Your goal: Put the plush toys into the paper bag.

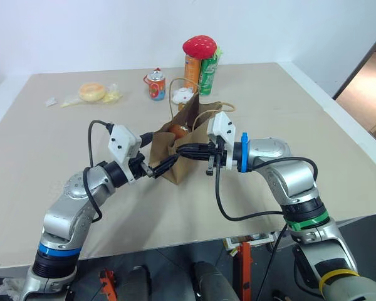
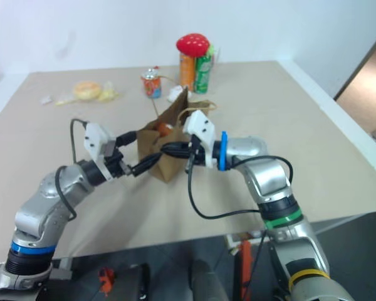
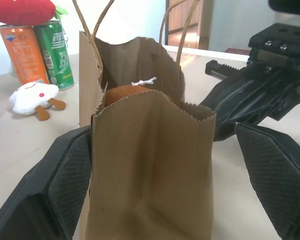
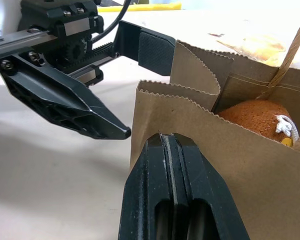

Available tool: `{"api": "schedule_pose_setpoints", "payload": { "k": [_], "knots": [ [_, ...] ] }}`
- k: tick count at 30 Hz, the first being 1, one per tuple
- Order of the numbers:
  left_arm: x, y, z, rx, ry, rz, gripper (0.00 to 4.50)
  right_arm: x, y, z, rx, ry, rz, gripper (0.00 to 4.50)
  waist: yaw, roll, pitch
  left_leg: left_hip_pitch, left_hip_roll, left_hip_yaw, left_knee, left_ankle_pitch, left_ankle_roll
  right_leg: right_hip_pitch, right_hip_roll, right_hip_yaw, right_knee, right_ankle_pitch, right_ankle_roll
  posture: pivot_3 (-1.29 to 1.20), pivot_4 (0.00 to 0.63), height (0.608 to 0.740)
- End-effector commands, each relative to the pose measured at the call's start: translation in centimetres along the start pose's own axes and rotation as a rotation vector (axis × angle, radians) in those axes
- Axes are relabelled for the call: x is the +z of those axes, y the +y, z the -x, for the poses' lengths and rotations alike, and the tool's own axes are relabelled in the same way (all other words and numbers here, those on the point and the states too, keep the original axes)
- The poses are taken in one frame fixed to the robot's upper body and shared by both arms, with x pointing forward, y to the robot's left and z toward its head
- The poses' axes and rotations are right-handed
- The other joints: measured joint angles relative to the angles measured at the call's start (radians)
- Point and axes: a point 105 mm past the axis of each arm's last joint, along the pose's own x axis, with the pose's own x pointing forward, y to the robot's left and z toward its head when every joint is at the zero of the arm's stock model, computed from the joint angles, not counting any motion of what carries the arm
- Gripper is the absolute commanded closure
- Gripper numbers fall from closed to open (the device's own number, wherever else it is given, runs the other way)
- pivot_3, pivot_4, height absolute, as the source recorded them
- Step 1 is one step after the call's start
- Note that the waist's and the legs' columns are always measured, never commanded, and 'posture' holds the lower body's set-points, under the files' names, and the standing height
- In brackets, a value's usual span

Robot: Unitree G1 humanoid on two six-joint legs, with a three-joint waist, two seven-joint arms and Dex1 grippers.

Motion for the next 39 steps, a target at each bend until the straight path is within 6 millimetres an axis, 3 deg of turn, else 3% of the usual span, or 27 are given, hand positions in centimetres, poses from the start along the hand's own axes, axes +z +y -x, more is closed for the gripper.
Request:
{"api": "schedule_pose_setpoints", "payload": {
  "k": [1,6,8,10,12,18,20,21,22,28,30,35,37,39],
  "knots": [
    [0.7,0.2,-0.6,0.021,-0.035,-0.006,0.0,1.3,-0.1,-0.2,-0.001,-0.028,0.059,4.41,0.0,0.0,0.0,0.0,0.0,0.0,0.0,0.0,0.0,0.0,0.0,0.0,0.0,0.0,0.0,0.0,0.15,0.738],
    [0.4,0.0,-1.0,0.017,-0.025,0.019,0.0,1.3,-0.1,-0.2,-0.004,-0.03,0.061,4.41,0.0,0.0,0.0,0.0,0.0,0.0,0.0,0.0,0.0,0.0,0.0,0.0,0.0,0.0,0.0,0.0,0.15,0.738],
    [0.3,0.0,-1.1,0.022,-0.022,0.038,0.53,1.2,-0.1,-0.2,-0.006,-0.028,0.062,4.5,0.0,0.0,0.0,0.0,0.0,0.0,0.0,0.0,0.0,0.0,0.0,0.0,0.0,0.0,0.0,0.0,0.15,0.738],
    [0.3,0.1,-1.1,0.035,-0.03,0.066,0.76,1.2,-0.1,-0.1,-0.009,-0.027,0.063,4.5,0.0,0.0,0.0,0.0,0.0,0.0,0.0,0.0,0.0,0.0,0.0,0.0,0.0,0.0,0.0,0.0,0.15,0.738],
    [0.3,0.3,-1.2,0.043,-0.028,0.075,1.64,1.2,-0.2,-0.1,-0.011,-0.026,0.064,4.5,0.0,0.0,0.0,0.0,0.0,0.0,0.0,0.0,0.0,0.0,0.0,0.0,0.0,0.0,0.0,0.0,0.15,0.738],
    [0.3,0.5,-1.3,0.05,-0.018,0.081,3.26,1.2,-0.2,0.0,-0.014,-0.026,0.069,4.5,0.0,0.0,0.0,0.0,0.0,0.0,0.0,0.0,0.0,0.0,0.0,0.0,0.0,0.0,0.0,0.0,0.15,0.738],
    [0.2,0.5,-1.3,0.046,-0.006,0.069,3.99,1.2,-0.2,0.1,-0.015,-0.027,0.069,4.5,0.0,0.0,0.0,0.0,0.0,0.0,0.0,0.0,0.0,0.0,0.0,0.0,0.0,0.0,0.0,0.0,0.15,0.738],
    [0.2,0.5,-1.3,0.046,-0.006,0.068,3.99,1.3,-0.2,0.1,-0.015,-0.028,0.07,4.5,0.0,0.0,0.0,0.0,0.0,0.0,0.0,0.0,0.0,0.0,0.0,0.0,0.0,0.0,0.0,0.0,0.15,0.738],
    [0.2,0.5,-1.3,0.045,-0.007,0.069,4.44,1.3,-0.2,0.1,-0.016,-0.029,0.071,4.5,0.0,0.0,0.0,0.0,0.0,0.0,0.0,0.0,0.0,0.0,0.0,0.0,0.0,0.0,0.0,0.0,0.15,0.738],
    [0.4,0.5,-1.3,0.023,-0.002,0.022,4.47,1.7,-0.5,1.0,-0.023,-0.045,0.067,4.5,0.0,0.0,0.0,0.0,0.0,0.0,0.0,0.0,0.0,0.0,0.0,0.0,0.0,0.0,0.0,0.0,0.15,0.738],
    [0.4,1.0,-1.1,0.024,0.006,-0.001,4.47,2.0,-1.0,2.3,-0.033,-0.058,0.037,4.5,0.0,0.0,0.0,0.0,0.0,0.0,0.0,0.0,0.0,0.0,0.0,0.0,0.0,0.0,0.0,0.0,0.15,0.738],
    [0.8,2.2,-0.4,0.004,0.016,-0.068,4.5,2.8,-1.8,6.6,0.001,-0.064,0.033,2.85,0.001,0.0,0.0,0.0,-0.001,0.0,0.0,0.0,0.0,0.0,0.0,0.0,0.0,0.0,0.0,0.0,0.15,0.738],
    [1.3,2.5,-0.1,-0.037,0.009,-0.094,4.5,3.1,-2.4,8.6,0.002,-0.054,0.055,1.82,0.001,0.0,0.0,0.0,-0.001,0.0,-0.001,0.0,0.0,0.0,0.0,0.0,0.0,0.0,0.0,0.0,0.15,0.738],
    [1.8,2.4,0.2,-0.104,0.004,-0.115,4.5,3.3,-3.0,10.4,0.001,-0.033,0.084,1.14,0.001,0.0,0.0,0.0,-0.001,0.0,-0.001,0.0,0.0,0.0,0.0,0.0,0.0,0.0,0.0,0.0,0.15,0.738]
  ]
}}
